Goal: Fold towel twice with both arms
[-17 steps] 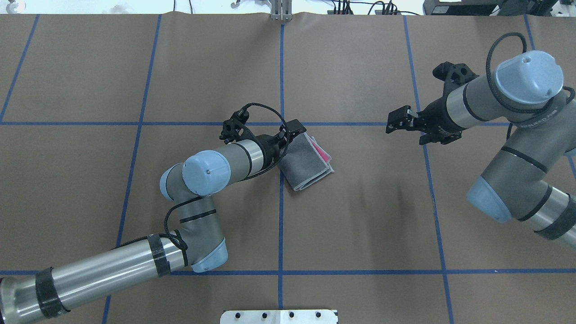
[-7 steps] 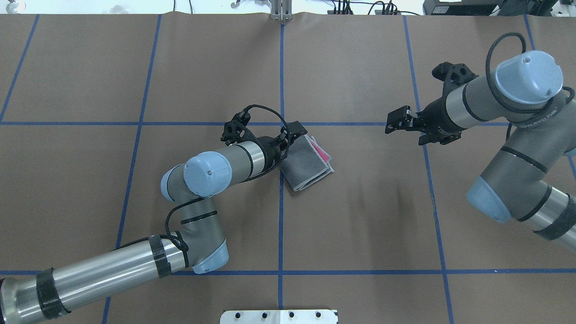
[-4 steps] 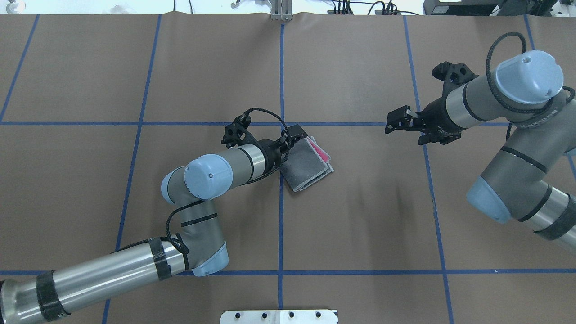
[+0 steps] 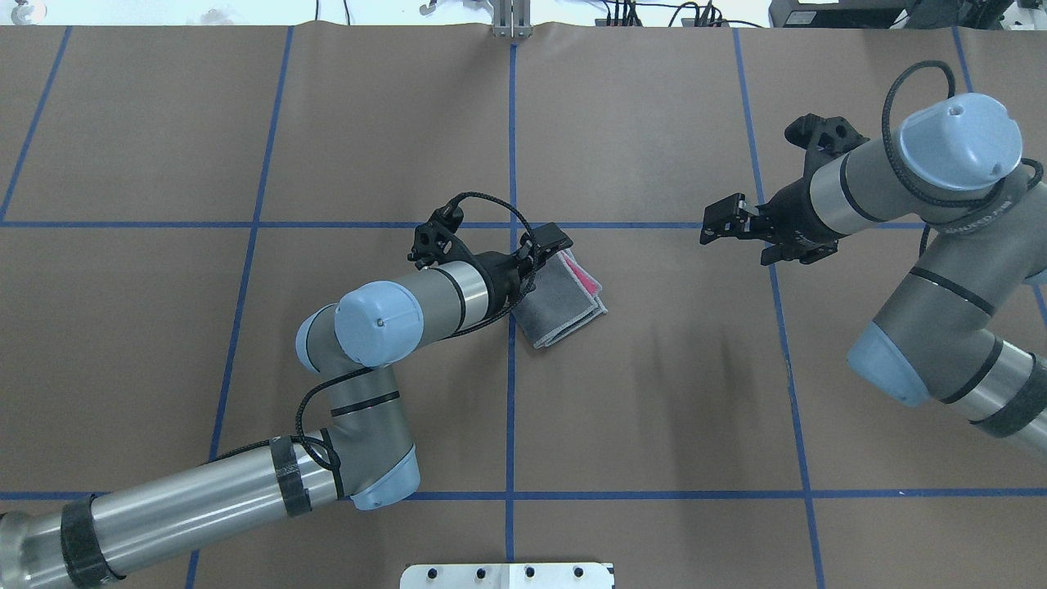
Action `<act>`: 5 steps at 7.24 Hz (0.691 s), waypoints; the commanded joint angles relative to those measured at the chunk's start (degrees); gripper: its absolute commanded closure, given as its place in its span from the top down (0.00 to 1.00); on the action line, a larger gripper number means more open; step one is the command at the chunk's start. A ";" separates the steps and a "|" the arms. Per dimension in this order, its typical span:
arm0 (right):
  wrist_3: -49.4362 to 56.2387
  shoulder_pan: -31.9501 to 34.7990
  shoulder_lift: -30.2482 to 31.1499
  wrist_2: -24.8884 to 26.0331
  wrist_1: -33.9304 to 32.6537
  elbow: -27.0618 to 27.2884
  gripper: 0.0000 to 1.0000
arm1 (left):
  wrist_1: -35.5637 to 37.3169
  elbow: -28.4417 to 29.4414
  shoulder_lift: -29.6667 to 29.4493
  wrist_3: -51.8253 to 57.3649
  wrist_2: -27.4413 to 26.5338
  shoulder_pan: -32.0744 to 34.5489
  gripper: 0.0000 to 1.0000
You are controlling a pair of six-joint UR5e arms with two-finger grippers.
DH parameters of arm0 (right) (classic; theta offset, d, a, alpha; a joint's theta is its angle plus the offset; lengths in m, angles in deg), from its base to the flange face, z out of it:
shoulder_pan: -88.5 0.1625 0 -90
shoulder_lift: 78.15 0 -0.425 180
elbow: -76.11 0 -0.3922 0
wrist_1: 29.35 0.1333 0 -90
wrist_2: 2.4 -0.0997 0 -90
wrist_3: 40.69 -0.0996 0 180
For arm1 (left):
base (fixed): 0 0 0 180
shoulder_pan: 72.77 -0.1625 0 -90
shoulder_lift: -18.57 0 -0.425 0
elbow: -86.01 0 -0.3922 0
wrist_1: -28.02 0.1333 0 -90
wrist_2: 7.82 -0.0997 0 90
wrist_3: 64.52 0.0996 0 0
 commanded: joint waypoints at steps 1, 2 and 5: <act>0.00 0.02 0.12 0.00 0.00 -0.04 1.00 | -0.01 0.94 0.06 0.04 -0.08 -0.58 1.00; 0.00 0.02 0.12 0.00 0.00 -0.04 1.00 | -0.01 1.04 0.06 0.04 -0.08 -0.58 1.00; 0.00 0.02 0.12 0.09 0.00 -0.12 1.00 | 0.08 2.01 0.06 0.13 0.01 -0.75 1.00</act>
